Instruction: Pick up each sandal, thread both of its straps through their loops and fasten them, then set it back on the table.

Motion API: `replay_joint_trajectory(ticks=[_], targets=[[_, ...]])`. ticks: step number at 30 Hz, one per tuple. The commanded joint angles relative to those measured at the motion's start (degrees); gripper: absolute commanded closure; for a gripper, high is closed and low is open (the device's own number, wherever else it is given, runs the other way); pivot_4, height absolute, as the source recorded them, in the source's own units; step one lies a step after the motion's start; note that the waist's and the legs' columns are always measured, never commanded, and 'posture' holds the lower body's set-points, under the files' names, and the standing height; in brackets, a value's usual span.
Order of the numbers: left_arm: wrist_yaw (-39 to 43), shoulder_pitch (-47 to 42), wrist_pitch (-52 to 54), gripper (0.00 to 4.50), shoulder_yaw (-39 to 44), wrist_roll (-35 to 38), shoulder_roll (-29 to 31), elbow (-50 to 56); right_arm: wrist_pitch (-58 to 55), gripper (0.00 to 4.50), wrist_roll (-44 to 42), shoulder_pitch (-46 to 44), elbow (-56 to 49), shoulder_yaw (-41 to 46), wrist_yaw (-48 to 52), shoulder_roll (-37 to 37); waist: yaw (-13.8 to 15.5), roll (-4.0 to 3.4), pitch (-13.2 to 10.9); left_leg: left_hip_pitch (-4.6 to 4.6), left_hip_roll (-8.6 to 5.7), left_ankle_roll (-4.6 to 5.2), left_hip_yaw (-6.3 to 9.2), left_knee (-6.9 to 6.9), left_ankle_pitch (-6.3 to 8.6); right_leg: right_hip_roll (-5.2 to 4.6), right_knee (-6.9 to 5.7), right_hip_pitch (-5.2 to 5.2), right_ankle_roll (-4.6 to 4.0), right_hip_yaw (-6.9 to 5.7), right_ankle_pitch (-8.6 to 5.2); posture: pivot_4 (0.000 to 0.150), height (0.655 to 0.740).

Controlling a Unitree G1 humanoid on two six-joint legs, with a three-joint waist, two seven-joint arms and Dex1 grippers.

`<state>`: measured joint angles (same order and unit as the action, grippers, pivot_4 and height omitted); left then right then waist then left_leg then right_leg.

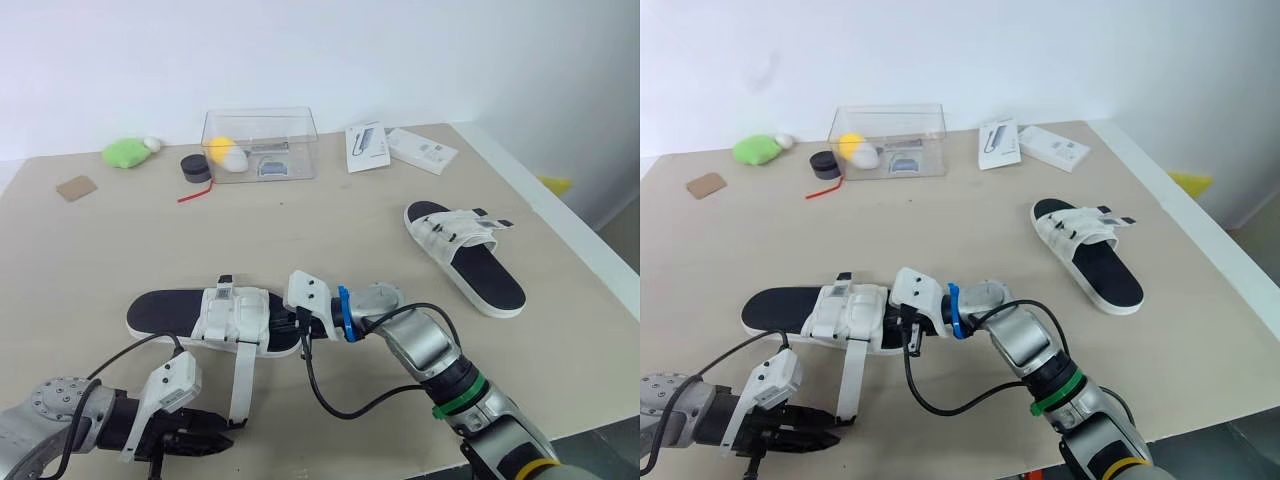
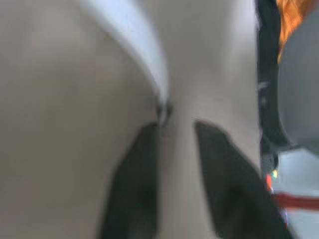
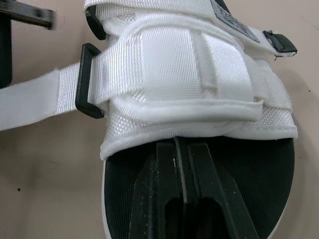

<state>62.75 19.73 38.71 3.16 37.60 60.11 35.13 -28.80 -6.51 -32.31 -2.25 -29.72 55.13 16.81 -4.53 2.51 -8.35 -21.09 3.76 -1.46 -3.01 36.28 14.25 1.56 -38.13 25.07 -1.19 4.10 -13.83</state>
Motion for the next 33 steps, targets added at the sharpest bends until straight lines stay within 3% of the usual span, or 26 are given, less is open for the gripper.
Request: replay_joint_trajectory(ticks=[1,3,5,8,12,16,21,27,33], targets=[[-2.2,2.0,-5.1,1.52,5.0,-4.3,-1.0,0.7,-2.0,4.5,1.8,1.3,3.0,-1.4,-0.4,1.0,0.0,-0.13,0.0,0.01,-0.03,0.01,-0.01,0.02,-0.01,-0.05,0.0,-0.01,0.03,0.02,0.02,0.15,0.74],[-2.1,4.4,-8.5,0.51,8.7,-5.9,-2.0,1.1,-2.0,4.5,1.7,1.4,2.9,-1.4,-0.2,1.3,0.1,-0.09,-0.1,0.02,-0.11,0.0,0.0,0.04,-0.05,-0.11,0.0,0.0,0.09,0.09,0.06,0.15,0.74],[-1.9,6.1,-11.6,0.03,10.3,-7.9,-2.8,1.2,-2.1,4.5,1.7,1.4,2.9,-1.4,-0.1,1.4,0.2,-0.03,0.0,0.02,-0.1,0.01,0.04,0.07,-0.07,-0.09,0.0,0.01,0.09,0.04,0.05,0.15,0.74],[-1.9,8.6,-19.2,0.03,12.6,-12.3,-5.2,0.3,-2.3,4.5,1.6,1.4,2.8,-1.6,0.4,1.7,0.1,-0.03,0.0,0.02,-0.12,0.0,-0.02,0.07,-0.06,-0.1,0.0,0.02,0.09,0.07,0.05,0.15,0.74],[-6.6,7.2,-44.8,0.03,12.0,-28.4,-9.1,-8.4,-2.3,4.5,1.7,1.3,2.9,-1.7,1.1,1.8,0.3,-0.02,0.0,-0.02,-0.1,-0.07,-0.03,0.03,0.0,-0.11,0.02,0.03,0.03,0.07,0.01,0.15,0.74],[-6.5,7.3,-61.5,0.03,11.4,-34.4,-9.5,-15.0,-2.0,4.5,1.9,1.0,3.1,-1.8,1.9,2.3,0.3,0.0,0.0,-0.07,-0.06,-0.07,-0.03,0.02,0.0,-0.29,0.02,0.04,0.0,0.02,0.0,0.15,0.74],[-13.7,0.6,-83.5,0.03,11.6,-42.5,-11.3,-21.5,-1.9,4.5,2.1,1.0,2.9,-1.7,2.4,3.0,0.4,0.01,0.0,-0.07,-0.09,-0.05,-0.09,0.01,0.01,-0.53,0.02,0.01,0.08,-0.02,0.0,0.15,0.74],[-21.4,-4.4,-99.0,0.03,10.5,-49.7,-15.0,-24.0,-2.0,4.5,2.2,1.0,2.5,-1.8,2.7,3.6,0.5,0.07,0.0,-0.08,-0.19,-0.04,-0.37,0.02,0.0,-0.75,0.07,-0.03,0.4,-0.01,0.09,0.15,0.74],[-25.6,-5.6,-104.1,0.03,7.0,-56.1,-17.2,-23.7,-2.0,4.5,2.3,0.7,2.3,-1.9,2.7,3.7,0.5,0.23,0.1,-0.05,-0.24,-0.05,-0.75,0.03,0.0,-0.9,0.1,-0.03,0.84,0.05,0.27,0.15,0.74]])
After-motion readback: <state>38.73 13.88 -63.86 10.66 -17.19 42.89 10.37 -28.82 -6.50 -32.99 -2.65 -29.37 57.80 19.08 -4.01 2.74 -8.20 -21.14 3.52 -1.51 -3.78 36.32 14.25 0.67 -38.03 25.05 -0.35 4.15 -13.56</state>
